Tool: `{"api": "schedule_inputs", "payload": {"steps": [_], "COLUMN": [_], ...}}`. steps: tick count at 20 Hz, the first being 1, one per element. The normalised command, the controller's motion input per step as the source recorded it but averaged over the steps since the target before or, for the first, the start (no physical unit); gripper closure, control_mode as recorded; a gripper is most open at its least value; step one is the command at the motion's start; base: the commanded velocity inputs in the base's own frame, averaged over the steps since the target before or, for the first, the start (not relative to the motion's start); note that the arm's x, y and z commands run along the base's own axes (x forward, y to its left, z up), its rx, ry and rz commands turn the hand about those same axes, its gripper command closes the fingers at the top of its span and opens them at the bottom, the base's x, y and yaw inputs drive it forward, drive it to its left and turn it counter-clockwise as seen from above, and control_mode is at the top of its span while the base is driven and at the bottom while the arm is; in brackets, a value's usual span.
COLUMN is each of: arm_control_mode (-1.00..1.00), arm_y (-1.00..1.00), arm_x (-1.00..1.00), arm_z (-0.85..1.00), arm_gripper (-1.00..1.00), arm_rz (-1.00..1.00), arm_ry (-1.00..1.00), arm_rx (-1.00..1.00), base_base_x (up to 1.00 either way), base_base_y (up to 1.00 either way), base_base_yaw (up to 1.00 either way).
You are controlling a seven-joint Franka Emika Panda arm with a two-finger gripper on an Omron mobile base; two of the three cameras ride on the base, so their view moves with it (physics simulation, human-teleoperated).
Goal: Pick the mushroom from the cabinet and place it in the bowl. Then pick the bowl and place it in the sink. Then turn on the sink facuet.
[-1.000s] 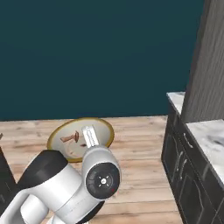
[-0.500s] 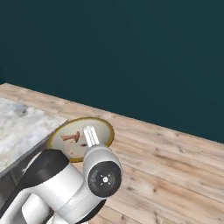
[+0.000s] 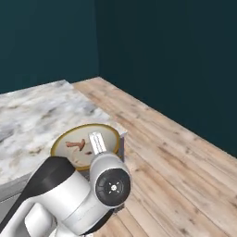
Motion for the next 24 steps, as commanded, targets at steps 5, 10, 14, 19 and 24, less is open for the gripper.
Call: {"api": "schedule_inputs", "payload": {"steps": [5,10,14,19,24], "arm_control_mode": [1.0,1.0,1.0,1.0,1.0], "arm_y": [0.0,0.0,0.0,0.0,0.0], "arm_x": [0.0,0.0,0.0,0.0,0.0], "arm_z": [0.0,0.0,0.0,0.0,0.0], "arm_gripper": [1.0,1.0,1.0,1.0,1.0], "arm_rz": [0.0,0.0,0.0,0.0,0.0], "arm_ry": [0.0,0.0,0.0,0.0,0.0], "arm_rx": [0.0,0.0,0.0,0.0,0.0], "base_base_x": [-0.21,-0.08,-0.01,-0.01,-0.16], "base_base_y": [0.0,0.04,0.46,0.67,0.99], "base_base_yaw": [0.64,0.56,0.21,0.12,-0.01]}}
